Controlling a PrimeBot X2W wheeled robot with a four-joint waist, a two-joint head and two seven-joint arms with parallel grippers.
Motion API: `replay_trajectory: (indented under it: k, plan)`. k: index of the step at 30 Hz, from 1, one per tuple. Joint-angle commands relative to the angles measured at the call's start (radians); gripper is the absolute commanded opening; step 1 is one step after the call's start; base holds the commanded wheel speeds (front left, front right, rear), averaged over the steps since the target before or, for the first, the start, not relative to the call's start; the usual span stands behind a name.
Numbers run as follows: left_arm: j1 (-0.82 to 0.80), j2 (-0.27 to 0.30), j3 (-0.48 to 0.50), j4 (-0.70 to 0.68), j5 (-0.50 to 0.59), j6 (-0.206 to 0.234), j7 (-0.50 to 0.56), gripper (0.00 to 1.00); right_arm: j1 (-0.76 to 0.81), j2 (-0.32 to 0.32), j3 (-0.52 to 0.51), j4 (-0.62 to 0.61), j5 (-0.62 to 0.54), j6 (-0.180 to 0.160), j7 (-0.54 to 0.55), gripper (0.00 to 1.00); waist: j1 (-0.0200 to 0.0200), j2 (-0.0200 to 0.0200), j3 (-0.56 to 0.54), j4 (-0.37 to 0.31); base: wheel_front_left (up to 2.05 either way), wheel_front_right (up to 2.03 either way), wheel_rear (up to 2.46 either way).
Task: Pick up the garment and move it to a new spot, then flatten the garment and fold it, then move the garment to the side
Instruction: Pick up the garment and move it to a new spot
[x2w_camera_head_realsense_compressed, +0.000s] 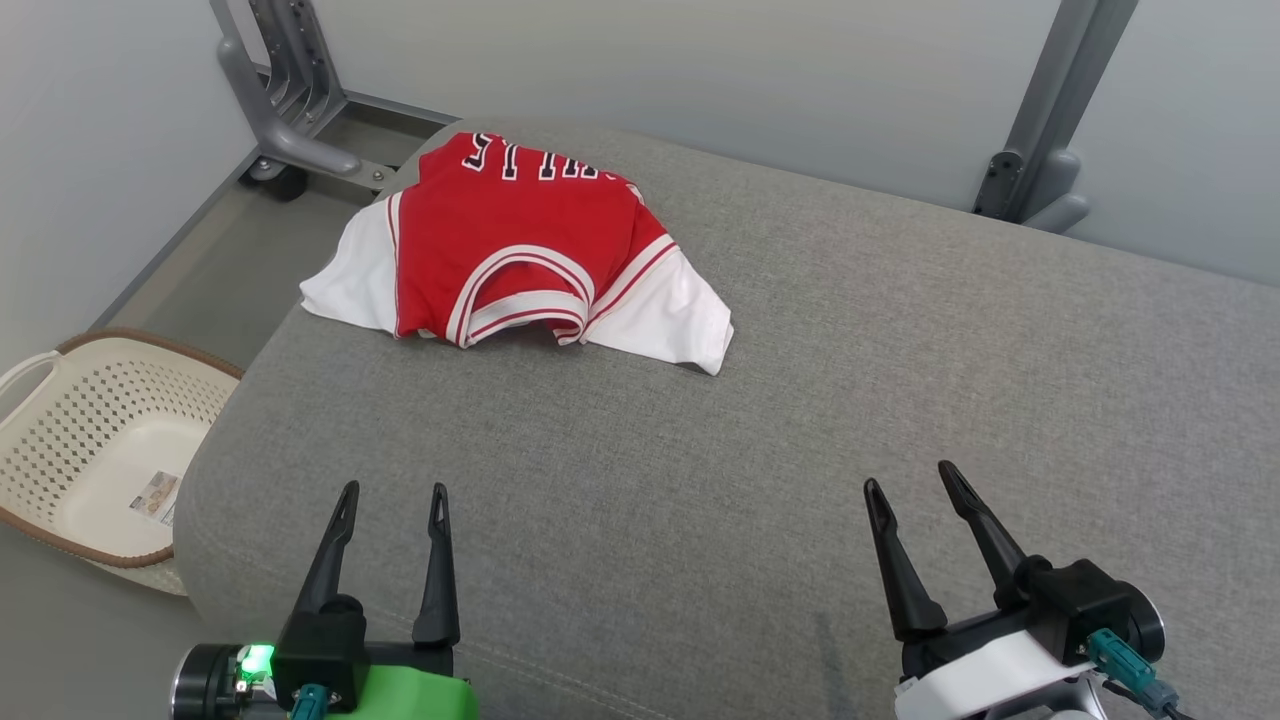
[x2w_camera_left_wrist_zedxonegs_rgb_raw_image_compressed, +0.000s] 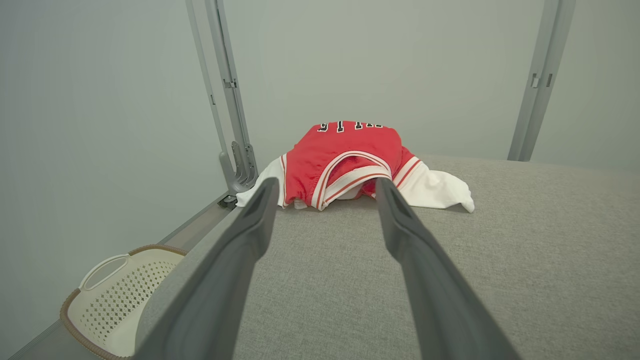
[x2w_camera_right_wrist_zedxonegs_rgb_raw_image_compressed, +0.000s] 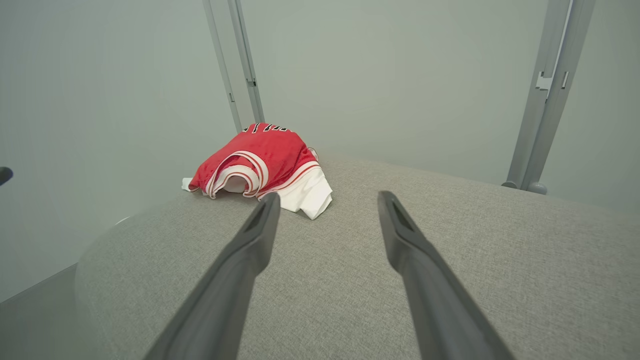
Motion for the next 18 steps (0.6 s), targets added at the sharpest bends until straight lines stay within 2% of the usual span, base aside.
replay_trajectory:
  k: [1,10,18]
  plan:
    - [0.002,0.0,0.001,-0.003,0.0,0.006,-0.001,1.0,-0.008,-0.003,0.0,0.003,-0.004,0.0,-0.004,1.0,0.0,0.0,0.008,0.009,0.0,0.0,0.0]
    - [-0.037,0.0,0.024,-0.014,-0.056,0.015,-0.001,1.0,-0.021,-0.003,0.004,0.004,-0.024,0.0,-0.004,1.0,0.0,0.0,0.059,-0.003,0.0,0.0,0.0]
    - [-0.157,0.0,0.052,0.0,-0.117,0.002,-0.001,1.0,-0.068,-0.022,0.011,0.001,-0.05,0.0,-0.004,1.0,0.0,0.0,0.17,-0.042,0.0,0.0,0.0]
